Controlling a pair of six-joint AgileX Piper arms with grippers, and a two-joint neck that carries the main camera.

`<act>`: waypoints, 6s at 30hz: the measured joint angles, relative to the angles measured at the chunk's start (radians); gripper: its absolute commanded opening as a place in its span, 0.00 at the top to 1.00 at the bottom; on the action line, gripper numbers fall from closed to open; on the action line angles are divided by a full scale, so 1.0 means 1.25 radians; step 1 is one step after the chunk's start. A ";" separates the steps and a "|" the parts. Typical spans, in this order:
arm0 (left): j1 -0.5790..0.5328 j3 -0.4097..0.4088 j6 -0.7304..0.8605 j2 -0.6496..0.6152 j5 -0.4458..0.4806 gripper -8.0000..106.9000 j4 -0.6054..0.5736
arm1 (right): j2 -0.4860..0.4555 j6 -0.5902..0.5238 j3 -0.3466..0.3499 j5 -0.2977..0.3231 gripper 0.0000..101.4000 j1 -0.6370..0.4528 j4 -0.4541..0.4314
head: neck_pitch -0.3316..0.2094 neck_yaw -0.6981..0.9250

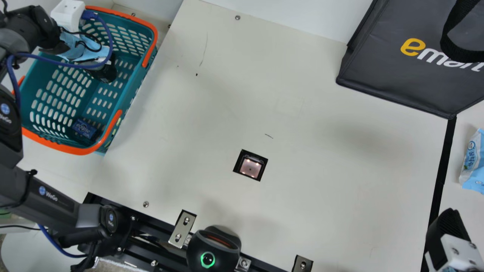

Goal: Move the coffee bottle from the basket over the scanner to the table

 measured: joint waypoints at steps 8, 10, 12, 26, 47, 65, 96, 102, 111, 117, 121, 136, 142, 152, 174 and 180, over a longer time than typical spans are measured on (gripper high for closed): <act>0.000 -0.008 0.003 -0.026 0.025 1.00 -0.019 | 0.000 0.000 0.000 0.000 0.06 0.000 0.000 | 0.000 0.000; 0.000 -0.015 0.003 -0.034 0.034 1.00 -0.027 | 0.000 0.000 0.000 0.000 0.06 0.000 0.000 | 0.000 0.000; 0.001 -0.020 0.003 -0.042 0.041 1.00 -0.034 | 0.000 0.000 0.000 0.000 0.06 0.000 0.000 | -0.001 0.000; 0.004 -0.081 0.009 -0.130 0.112 1.00 -0.094 | 0.000 0.000 0.000 0.001 0.06 0.000 0.000 | 0.000 0.000; -0.168 -0.181 -0.075 -0.254 0.221 1.00 -0.096 | 0.000 0.000 0.000 0.001 0.06 0.000 0.000 | 0.000 0.000; -0.412 -0.166 -0.231 -0.264 0.314 1.00 -0.041 | 0.000 0.000 0.000 0.001 0.06 0.000 0.000 | 0.000 0.000; -0.499 -0.073 -0.310 -0.171 0.342 1.00 -0.034 | 0.000 0.000 0.000 -0.001 0.06 0.000 0.000 | -0.001 0.000; -0.499 -0.068 -0.309 -0.158 0.340 0.88 -0.037 | 0.000 0.000 0.000 -0.001 0.06 0.000 0.000 | 0.000 0.000; -0.496 -0.068 -0.306 -0.152 0.340 0.62 -0.035 | 0.000 0.000 0.000 -0.001 0.06 0.000 0.000 | -0.001 0.000; -0.493 -0.068 -0.303 -0.150 0.340 0.45 -0.039 | 0.000 0.000 0.000 -0.001 0.06 0.000 0.000 | 0.000 0.000; -0.484 -0.068 -0.296 -0.149 0.346 0.33 -0.055 | 0.000 0.000 0.000 -0.001 0.06 0.000 0.000 | 0.000 -0.001; -0.411 -0.077 -0.235 -0.196 0.403 0.15 -0.174 | 0.000 0.000 0.000 -0.001 0.06 0.000 0.000 | 0.000 0.000; -0.380 -0.039 -0.190 -0.247 0.411 0.15 -0.222 | 0.000 0.000 0.000 -0.001 0.06 0.000 0.000 | -0.001 0.000; -0.349 0.006 -0.166 -0.378 0.411 0.15 -0.204 | 0.000 0.000 0.000 -0.001 0.06 0.000 0.000 | -0.001 0.000; -0.297 0.064 -0.169 -0.710 0.318 0.15 -0.160 | 0.000 0.000 0.000 -0.001 0.06 0.000 0.000 | 0.000 0.000; -0.283 0.061 -0.167 -0.744 0.320 0.15 -0.174 | 0.000 0.000 0.000 -0.001 0.06 0.000 0.000 | 0.000 -0.026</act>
